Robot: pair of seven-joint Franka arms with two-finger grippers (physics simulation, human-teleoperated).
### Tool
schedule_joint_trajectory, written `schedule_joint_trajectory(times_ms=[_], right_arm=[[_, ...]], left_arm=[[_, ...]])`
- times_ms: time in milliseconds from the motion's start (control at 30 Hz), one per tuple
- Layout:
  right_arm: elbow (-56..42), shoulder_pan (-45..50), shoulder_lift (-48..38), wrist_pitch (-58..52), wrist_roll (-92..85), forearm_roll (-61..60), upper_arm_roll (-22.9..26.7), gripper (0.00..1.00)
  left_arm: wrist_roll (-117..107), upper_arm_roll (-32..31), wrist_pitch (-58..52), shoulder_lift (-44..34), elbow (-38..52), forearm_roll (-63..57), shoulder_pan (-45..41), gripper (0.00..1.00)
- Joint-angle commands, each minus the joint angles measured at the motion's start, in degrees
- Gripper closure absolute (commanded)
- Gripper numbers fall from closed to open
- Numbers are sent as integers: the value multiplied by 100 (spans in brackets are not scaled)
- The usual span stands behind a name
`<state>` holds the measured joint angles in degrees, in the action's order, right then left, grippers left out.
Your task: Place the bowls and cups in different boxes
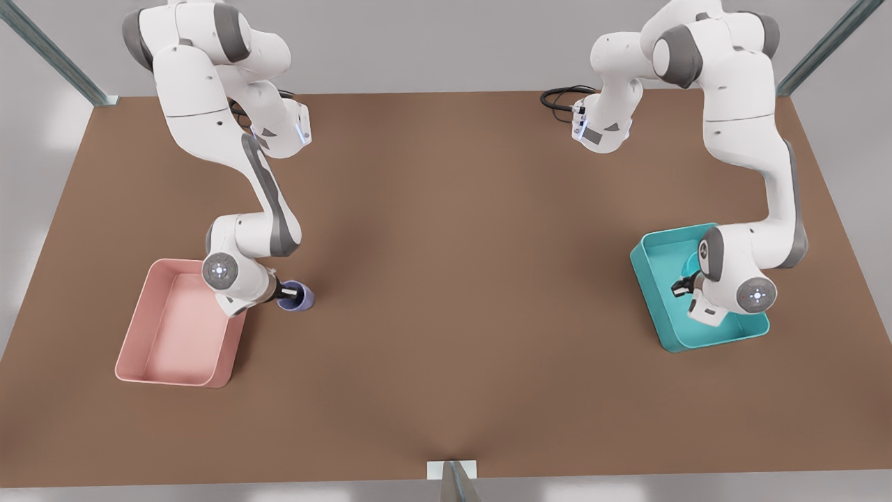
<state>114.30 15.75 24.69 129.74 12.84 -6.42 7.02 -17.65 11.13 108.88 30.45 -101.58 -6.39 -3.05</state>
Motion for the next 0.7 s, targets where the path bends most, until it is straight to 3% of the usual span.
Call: schedule_joint_trajectory(times_ms=[0, 133, 200, 233, 267, 300, 333, 467, 533, 600, 667], right_arm=[[-233, -37, 0, -388, 123, 62, 1, 79], [-1560, -195, -131, -1794, -176, -351, 19, 79], [-2122, -546, -70, -1839, -1291, -342, 45, 79], [-2350, -766, -61, -1839, -1871, -325, 54, 79], [-2439, -933, -105, -1839, -2363, -254, 62, 79], [-2448, -1109, -149, -1865, -2716, -202, 89, 79], [-2448, -1267, -280, -1935, -3024, 36, 98, 79], [-2448, -1847, -290, -2190, -3490, 361, 177, 79], [-2474, -2093, 53, -2120, -3560, 344, 177, 79], [-2790, -2181, 606, -1927, -3569, 265, 168, 79], [-2808, -2234, 897, -1567, -3569, 142, 168, 79]], left_arm=[[-336, 3, 565, 93, -38, 24, 59, 79], [-336, 3, 986, 234, -222, 24, 191, 79], [-336, 3, 1066, 260, -249, 24, 226, 79], [-336, 3, 1066, 269, -249, 33, 226, 72], [-336, 3, 1066, 278, -249, 33, 226, 49], [-336, 3, 1057, 278, -249, 33, 226, 15], [-336, 3, 1013, 251, -249, 33, 226, 0], [-318, -58, -1209, -987, 322, 384, -81, 0], [-310, -831, -2854, -1418, 1579, 393, -125, 0], [471, -1289, -3486, -1744, 2167, 410, -125, 0], [824, -1332, -3830, -1648, 2713, 551, -117, 0]])
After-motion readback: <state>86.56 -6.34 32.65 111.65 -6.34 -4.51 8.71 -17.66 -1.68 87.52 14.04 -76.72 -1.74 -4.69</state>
